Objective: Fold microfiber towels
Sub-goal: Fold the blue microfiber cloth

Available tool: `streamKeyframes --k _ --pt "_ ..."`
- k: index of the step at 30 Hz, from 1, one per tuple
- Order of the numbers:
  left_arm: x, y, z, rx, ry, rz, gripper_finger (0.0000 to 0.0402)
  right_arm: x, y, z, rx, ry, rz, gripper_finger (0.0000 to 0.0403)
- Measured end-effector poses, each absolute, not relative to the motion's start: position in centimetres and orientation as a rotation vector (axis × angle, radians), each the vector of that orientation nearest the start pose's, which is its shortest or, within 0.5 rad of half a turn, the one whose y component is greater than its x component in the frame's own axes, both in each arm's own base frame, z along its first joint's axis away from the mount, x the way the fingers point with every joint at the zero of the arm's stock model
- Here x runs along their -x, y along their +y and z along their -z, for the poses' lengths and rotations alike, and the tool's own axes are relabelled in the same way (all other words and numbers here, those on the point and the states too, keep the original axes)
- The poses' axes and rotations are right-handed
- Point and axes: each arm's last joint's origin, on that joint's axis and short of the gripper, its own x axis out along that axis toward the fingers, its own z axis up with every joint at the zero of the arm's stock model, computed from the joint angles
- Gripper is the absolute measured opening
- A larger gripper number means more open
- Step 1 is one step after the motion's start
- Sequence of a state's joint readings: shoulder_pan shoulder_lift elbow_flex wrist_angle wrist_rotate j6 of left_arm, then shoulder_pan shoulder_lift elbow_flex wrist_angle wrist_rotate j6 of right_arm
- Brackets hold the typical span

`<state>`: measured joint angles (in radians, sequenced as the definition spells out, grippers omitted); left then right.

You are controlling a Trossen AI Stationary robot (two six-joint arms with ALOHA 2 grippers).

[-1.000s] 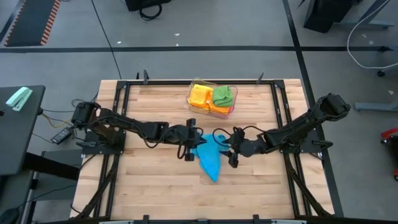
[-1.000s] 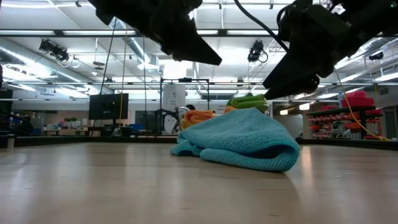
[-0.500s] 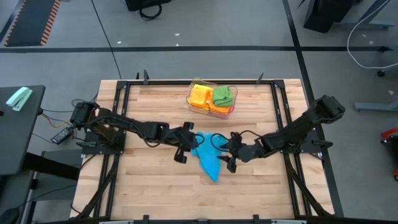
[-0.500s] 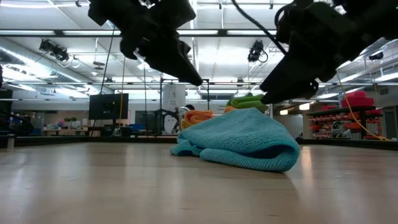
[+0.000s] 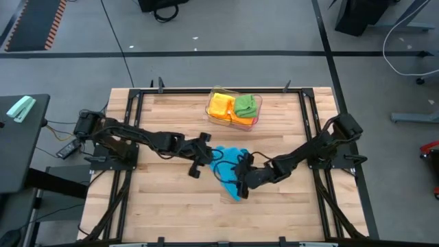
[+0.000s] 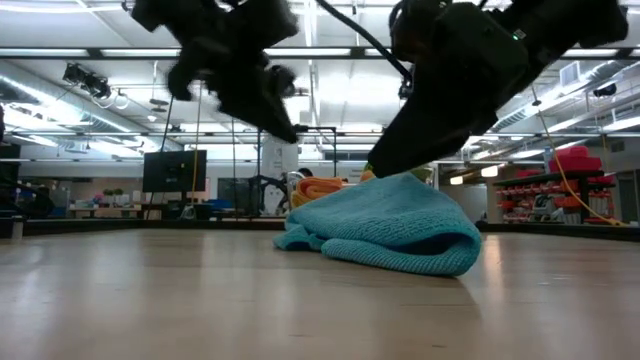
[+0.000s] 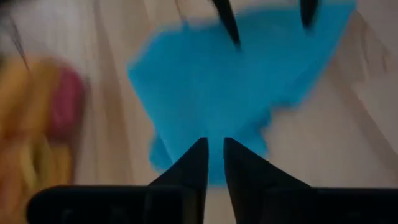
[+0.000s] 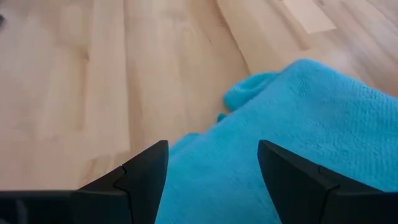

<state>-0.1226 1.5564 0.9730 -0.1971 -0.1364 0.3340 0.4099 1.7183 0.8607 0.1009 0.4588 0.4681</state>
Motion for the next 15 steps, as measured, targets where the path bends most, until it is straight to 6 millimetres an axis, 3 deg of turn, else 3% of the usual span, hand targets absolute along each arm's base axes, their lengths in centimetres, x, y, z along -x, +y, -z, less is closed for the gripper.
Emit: streamKeyframes --k 8,15 --pt "-30.1 -4.2 -20.9 -0.331 0.952 0.115 0.0018 -32.5 12.9 -15.0 -0.036 0.750 0.206 0.0257" --pt "-28.6 -5.1 -20.3 -0.305 1.086 0.125 0.0010 -32.0 12.9 -14.3 -0.025 0.821 0.211 0.0257"
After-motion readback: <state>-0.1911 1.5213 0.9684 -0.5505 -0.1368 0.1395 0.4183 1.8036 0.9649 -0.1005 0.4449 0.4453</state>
